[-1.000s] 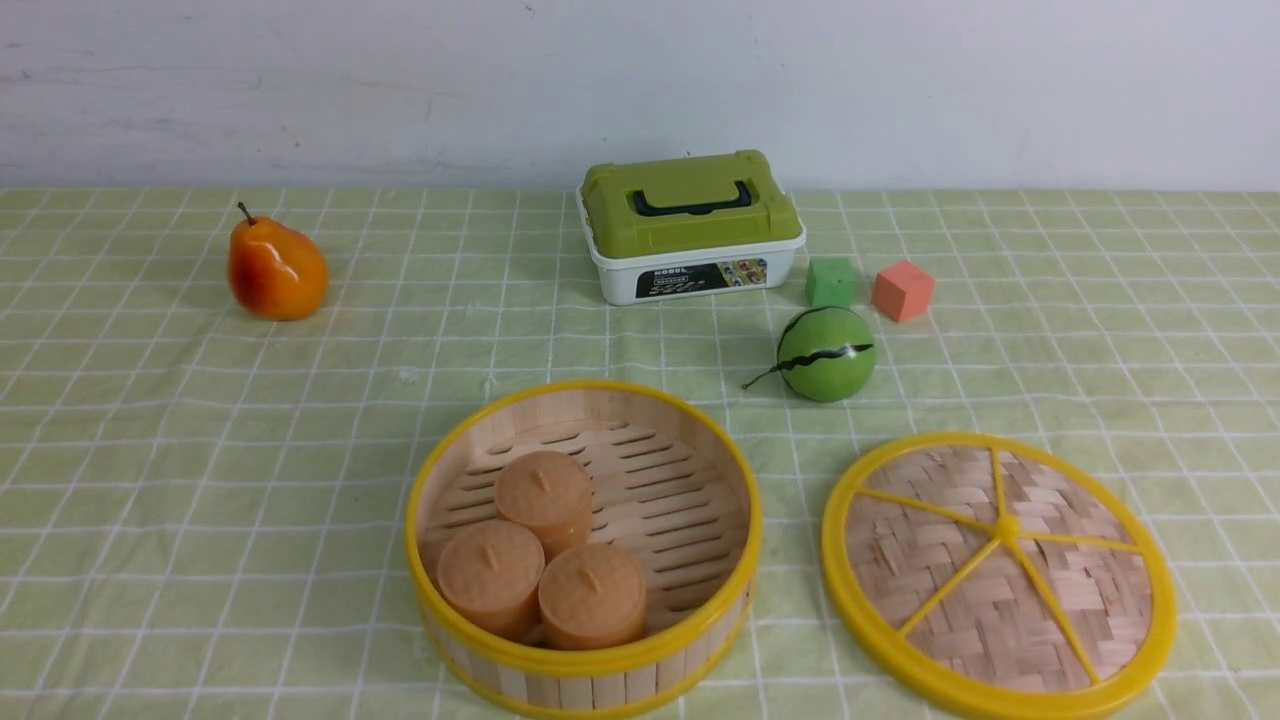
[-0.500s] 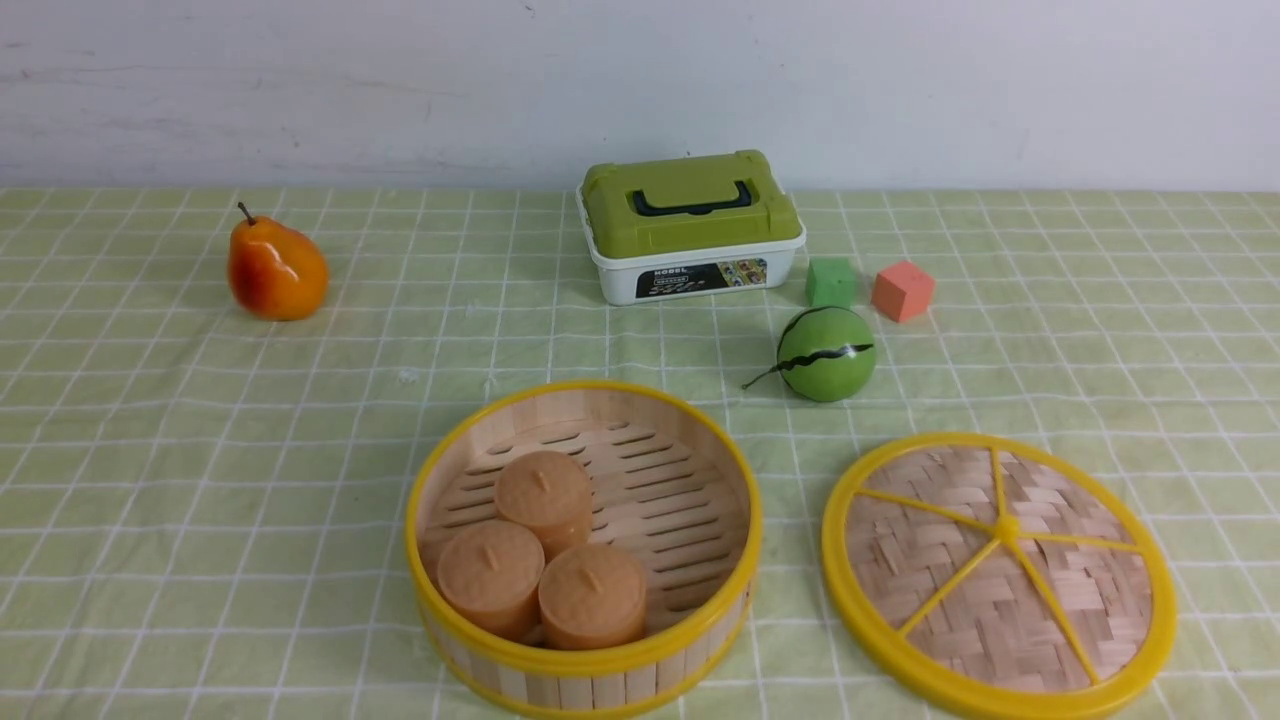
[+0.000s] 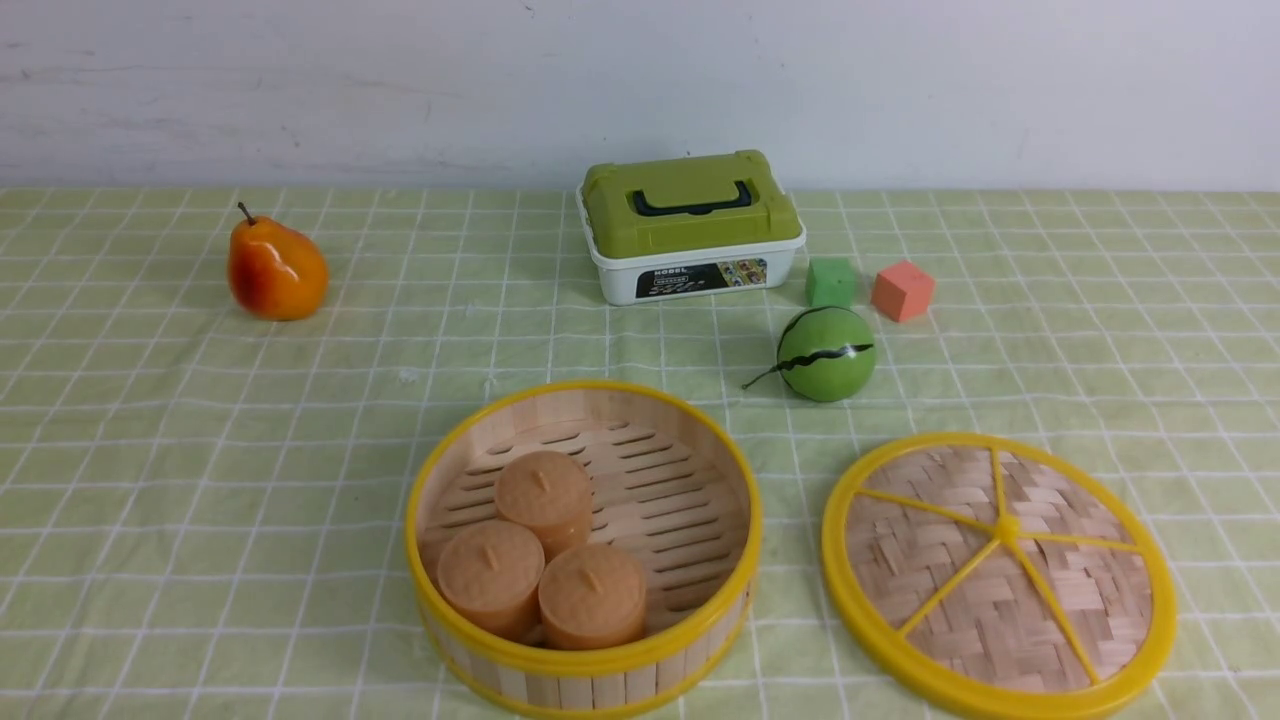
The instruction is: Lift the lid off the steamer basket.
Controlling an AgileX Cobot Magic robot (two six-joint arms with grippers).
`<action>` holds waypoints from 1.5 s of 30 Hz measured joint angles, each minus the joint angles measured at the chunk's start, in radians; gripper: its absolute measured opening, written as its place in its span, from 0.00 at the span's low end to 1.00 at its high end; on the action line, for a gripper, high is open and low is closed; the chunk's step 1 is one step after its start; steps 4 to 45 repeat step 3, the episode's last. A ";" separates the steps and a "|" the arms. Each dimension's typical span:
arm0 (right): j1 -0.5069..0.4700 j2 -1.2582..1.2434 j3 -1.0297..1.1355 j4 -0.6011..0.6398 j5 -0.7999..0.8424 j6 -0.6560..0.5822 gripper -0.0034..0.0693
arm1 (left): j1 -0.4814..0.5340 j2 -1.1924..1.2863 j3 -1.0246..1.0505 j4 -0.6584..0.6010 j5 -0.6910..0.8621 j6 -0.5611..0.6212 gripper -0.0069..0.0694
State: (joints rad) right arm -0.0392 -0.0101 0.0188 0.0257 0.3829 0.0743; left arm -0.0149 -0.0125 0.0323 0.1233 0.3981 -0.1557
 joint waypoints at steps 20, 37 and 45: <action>0.000 0.000 0.000 0.000 0.000 0.000 0.17 | 0.000 0.000 0.000 0.000 0.000 0.000 0.40; 0.000 0.000 0.000 0.000 0.000 0.000 0.17 | 0.000 0.000 0.000 0.000 0.000 0.000 0.40; 0.000 0.000 0.000 0.000 0.000 0.000 0.17 | 0.000 0.000 0.000 0.000 0.000 0.000 0.40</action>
